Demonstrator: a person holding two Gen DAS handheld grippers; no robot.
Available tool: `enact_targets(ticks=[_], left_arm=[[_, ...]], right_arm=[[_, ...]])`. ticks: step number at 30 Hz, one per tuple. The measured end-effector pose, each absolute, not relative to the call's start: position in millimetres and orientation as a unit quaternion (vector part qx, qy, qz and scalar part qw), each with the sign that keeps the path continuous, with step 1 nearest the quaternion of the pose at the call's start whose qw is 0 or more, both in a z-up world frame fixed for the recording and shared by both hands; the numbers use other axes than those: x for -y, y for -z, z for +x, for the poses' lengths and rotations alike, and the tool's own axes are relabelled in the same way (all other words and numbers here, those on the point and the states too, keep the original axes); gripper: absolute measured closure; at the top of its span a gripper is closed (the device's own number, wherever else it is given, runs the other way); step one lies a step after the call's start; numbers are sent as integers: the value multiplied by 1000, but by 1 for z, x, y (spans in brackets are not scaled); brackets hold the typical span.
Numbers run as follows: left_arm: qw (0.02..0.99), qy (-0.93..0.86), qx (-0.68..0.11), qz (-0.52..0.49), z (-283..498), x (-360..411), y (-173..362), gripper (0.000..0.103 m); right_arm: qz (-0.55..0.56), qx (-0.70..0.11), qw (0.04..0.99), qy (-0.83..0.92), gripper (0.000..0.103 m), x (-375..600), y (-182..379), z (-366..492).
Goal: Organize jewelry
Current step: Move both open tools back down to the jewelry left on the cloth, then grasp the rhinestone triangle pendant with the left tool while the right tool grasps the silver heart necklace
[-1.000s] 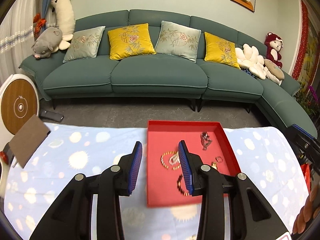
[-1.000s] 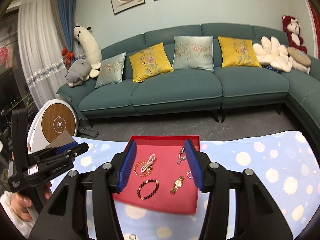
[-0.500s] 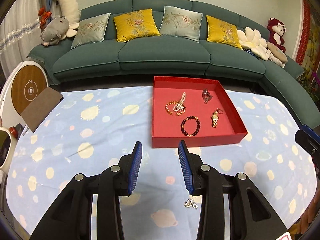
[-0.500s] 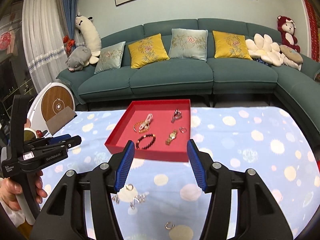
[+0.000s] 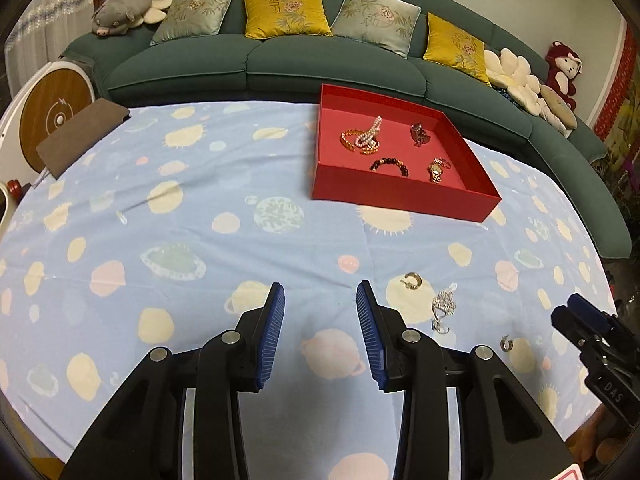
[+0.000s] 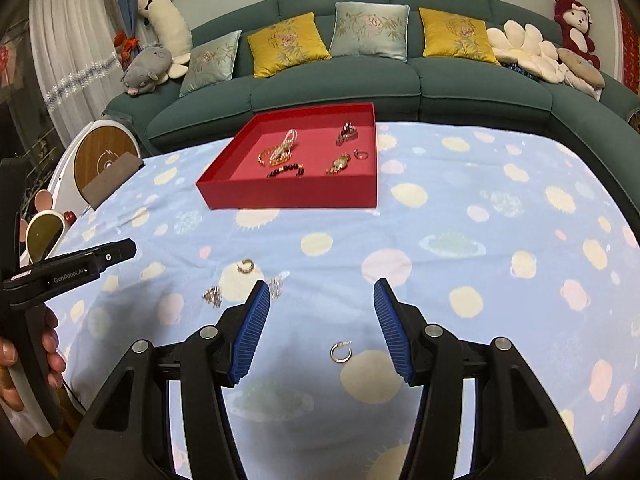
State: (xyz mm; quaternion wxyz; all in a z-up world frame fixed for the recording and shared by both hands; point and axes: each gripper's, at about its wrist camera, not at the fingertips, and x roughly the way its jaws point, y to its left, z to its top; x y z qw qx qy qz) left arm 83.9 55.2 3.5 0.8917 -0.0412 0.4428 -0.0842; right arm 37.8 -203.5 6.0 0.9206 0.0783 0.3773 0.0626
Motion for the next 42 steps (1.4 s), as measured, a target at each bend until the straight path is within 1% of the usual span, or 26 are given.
enact_targets(ticks=[3, 8, 18, 27, 30, 32, 33, 42], left_arm=[[889, 89, -447, -43, 74, -52, 7, 67], [885, 111, -451, -32, 68, -44, 20, 67], [867, 150, -474, -35, 81, -4, 45, 67], [871, 140, -471, -10, 92, 11, 60, 67], [878, 137, -458, 1, 95, 17, 62, 69], [881, 138, -452, -1, 95, 18, 62, 77], [882, 139, -450, -3, 96, 17, 62, 79], [882, 137, -450, -14, 97, 9, 58, 80]], right_arm=[[65, -392, 916, -59, 51, 195, 11, 34], [65, -407, 909, -61, 51, 195, 24, 36], [62, -422, 902, -66, 51, 192, 32, 39], [78, -429, 898, -61, 51, 207, 39, 37], [77, -427, 898, -68, 51, 203, 38, 37], [72, -425, 899, -74, 51, 199, 37, 38], [71, -426, 899, -77, 51, 197, 37, 39], [63, -434, 893, -101, 51, 177, 43, 50]])
